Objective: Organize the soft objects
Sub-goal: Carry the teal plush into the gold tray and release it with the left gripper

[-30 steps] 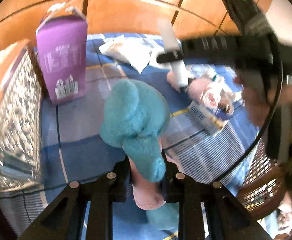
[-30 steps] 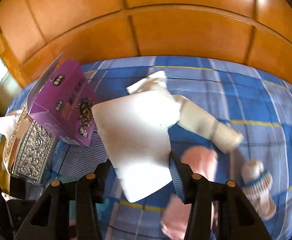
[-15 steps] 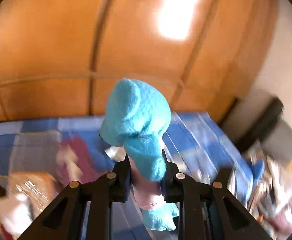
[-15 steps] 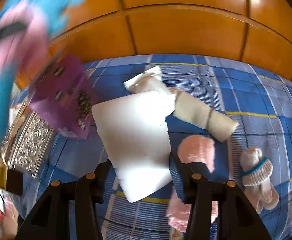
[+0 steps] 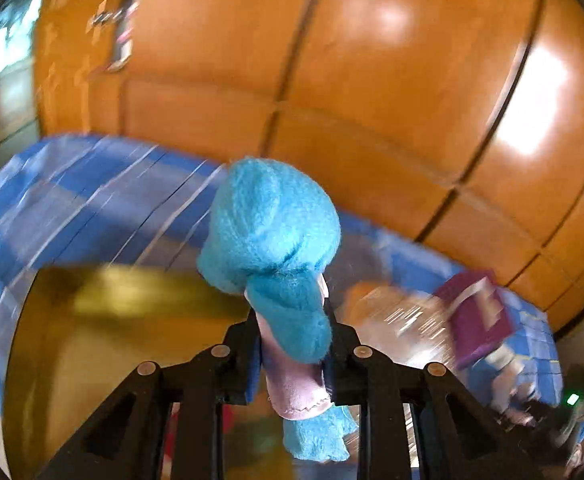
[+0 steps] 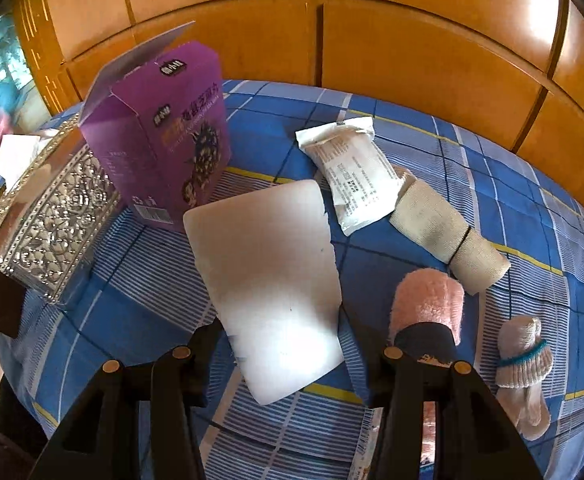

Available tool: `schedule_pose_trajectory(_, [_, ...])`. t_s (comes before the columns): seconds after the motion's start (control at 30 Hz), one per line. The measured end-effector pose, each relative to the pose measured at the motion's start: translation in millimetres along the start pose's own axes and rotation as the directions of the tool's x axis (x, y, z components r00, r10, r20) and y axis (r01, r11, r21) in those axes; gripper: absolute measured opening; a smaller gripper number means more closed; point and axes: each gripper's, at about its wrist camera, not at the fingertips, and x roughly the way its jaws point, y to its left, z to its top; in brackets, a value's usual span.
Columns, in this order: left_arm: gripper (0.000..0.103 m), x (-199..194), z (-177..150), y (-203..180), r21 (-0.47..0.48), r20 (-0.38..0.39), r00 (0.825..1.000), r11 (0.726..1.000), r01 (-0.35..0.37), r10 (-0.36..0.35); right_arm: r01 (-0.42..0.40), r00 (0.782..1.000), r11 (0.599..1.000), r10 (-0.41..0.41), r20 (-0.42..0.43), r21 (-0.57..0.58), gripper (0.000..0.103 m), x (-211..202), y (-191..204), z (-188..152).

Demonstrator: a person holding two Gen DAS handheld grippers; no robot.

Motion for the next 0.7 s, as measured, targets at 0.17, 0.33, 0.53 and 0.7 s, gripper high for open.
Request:
schedule_pose_trajectory(0.17, [0.029, 4, -40, 48, -0.084, -0.079, 0.996, 0.995, -0.048, 0.041, 0.033, 0.999, 0.999, -0.032, -0.006, 0.022, 0.05, 0, -2, -1])
schedule_pose_trajectory(0.33, [0.06, -5, -65, 65, -0.096, -0.081, 0.996, 0.994, -0.046, 0.038, 0.04, 0.999, 0.993, -0.044, 0.033, 0.108, 0.05, -14, -6, -3])
schedule_pose_trajectory(0.53, [0.064, -35, -78, 70, -0.062, -0.019, 0.999, 0.997, -0.049, 0.048, 0.06, 0.989, 0.984, -0.081, 0.122, 0.168, 0.05, -51, -2, 4])
schedule_pose_trajectory(0.7, [0.065, -48, -88, 62, -0.008, 0.004, 0.998, 0.998, -0.056, 0.056, 0.068, 0.976, 0.985, -0.099, 0.196, 0.16, 0.05, -84, 14, 25])
